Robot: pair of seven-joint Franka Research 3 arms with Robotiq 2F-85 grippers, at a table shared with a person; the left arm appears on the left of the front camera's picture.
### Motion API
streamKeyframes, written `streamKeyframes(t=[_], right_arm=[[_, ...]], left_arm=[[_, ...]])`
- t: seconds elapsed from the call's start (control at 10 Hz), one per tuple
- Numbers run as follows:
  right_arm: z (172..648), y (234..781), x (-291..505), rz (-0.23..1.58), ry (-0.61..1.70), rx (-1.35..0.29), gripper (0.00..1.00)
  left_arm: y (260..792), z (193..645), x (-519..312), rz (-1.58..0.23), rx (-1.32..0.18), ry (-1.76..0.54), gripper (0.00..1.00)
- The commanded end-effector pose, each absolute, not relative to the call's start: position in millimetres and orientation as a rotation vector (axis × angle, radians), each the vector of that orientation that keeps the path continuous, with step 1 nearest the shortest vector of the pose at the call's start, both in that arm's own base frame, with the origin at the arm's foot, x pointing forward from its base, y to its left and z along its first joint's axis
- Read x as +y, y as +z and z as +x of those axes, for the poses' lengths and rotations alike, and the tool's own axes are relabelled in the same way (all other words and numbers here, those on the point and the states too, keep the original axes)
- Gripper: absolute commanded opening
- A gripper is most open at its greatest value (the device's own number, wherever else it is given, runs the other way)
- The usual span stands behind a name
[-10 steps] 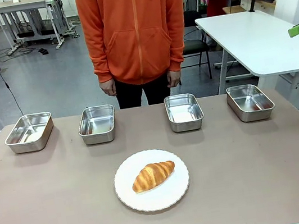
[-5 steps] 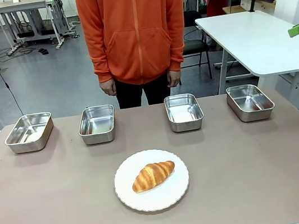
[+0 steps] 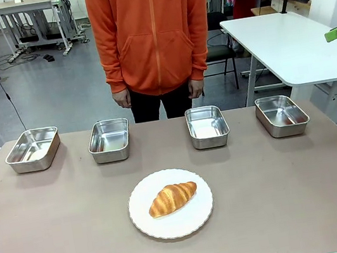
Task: Place the bread in the container.
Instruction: Place the Butter Roll into the Airtight Container indicated by the human.
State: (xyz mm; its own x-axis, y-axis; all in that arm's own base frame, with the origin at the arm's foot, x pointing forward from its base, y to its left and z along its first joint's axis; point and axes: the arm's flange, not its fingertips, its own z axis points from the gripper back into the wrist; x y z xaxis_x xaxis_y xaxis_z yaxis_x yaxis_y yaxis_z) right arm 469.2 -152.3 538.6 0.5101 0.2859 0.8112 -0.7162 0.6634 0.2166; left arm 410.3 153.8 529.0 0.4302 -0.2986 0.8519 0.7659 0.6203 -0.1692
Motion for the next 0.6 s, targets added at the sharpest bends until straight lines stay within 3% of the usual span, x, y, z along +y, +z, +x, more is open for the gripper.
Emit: streamKeyframes(t=[0.0,0.5], right_arm=[[470.0,539.6,-151.1,0.579,0.645,-0.839,1.00],[470.0,539.6,-151.1,0.579,0.645,-0.839,1.00]], left_arm=[[529.3,409.6,154.5,-0.601,-0.898,-0.716,1.00],[529.3,409.6,154.5,-0.601,-0.898,-0.716,1.00]])
